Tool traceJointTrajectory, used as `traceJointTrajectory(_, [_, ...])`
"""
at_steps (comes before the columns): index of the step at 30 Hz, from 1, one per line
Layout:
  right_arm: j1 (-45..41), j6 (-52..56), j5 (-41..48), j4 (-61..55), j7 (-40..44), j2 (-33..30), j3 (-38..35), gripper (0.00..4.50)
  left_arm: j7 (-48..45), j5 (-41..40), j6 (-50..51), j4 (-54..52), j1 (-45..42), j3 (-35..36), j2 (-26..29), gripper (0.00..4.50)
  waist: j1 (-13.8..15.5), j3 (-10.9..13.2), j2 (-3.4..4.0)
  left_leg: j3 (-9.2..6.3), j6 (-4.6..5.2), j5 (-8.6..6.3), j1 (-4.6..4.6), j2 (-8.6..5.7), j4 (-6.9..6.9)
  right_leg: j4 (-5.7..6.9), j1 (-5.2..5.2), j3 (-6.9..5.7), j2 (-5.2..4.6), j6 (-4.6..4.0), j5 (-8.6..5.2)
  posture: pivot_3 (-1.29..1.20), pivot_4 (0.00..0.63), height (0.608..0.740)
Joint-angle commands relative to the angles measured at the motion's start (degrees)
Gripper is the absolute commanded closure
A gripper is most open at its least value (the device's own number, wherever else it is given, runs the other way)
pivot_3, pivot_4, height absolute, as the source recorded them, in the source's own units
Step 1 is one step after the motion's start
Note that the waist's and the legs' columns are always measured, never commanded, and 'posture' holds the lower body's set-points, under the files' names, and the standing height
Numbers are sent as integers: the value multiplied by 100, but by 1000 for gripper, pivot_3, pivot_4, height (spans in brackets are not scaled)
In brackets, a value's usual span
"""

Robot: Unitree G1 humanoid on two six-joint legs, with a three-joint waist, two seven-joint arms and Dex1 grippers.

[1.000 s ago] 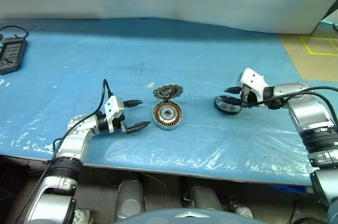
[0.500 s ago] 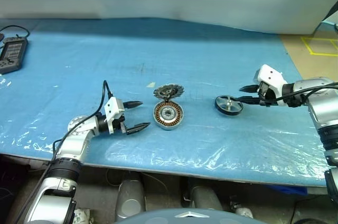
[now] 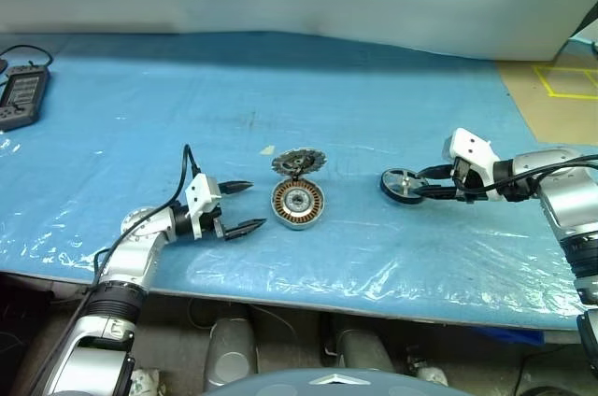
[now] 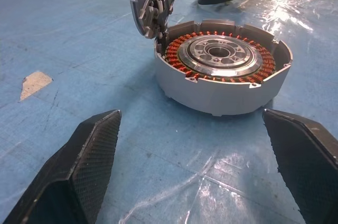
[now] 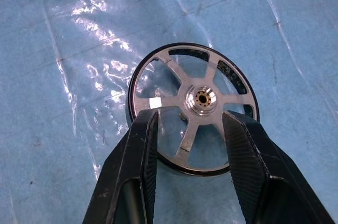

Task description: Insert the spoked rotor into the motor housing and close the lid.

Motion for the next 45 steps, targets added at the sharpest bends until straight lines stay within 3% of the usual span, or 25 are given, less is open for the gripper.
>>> traceJointTrajectory(1, [15,-112,-119,-95,-28,-45,29,2551,8,-34,-25,-191,37,22,31,0,-1,0,0,0,0,0,0,0,0,0,0,0,0,0,0,0,150,740])
traceJointTrajectory(13, [148,-312,-345,103,-78,17,179,2551,46,-14,-36,-166,16,9,17,0,-4,-1,0,0,1,0,2,0,0,0,1,0,0,0,0,0,150,740])
traceJointTrajectory(29, [-359,-1059,-719,1116,-82,541,391,2551,43,2,-45,-92,-27,3,23,0,-18,-4,3,1,1,1,13,1,1,1,13,0,1,0,0,0,150,740])
traceJointTrajectory(32, [-344,-1101,-727,1160,6,581,420,3049,53,3,-52,-92,-24,9,22,0,-18,-5,0,1,1,1,15,1,1,2,14,0,1,0,0,0,150,740])
traceJointTrajectory(34, [-319,-1140,-715,1166,14,593,398,3099,62,2,-54,-94,-21,16,26,0,-17,-6,0,1,1,1,19,1,1,1,19,0,0,0,0,0,150,740])
traceJointTrajectory(45, [-233,-763,228,328,154,726,-275,3099,-26,-116,37,-103,-9,57,45,0,-13,-5,2,2,2,1,19,1,0,0,18,0,0,0,0,0,150,740])
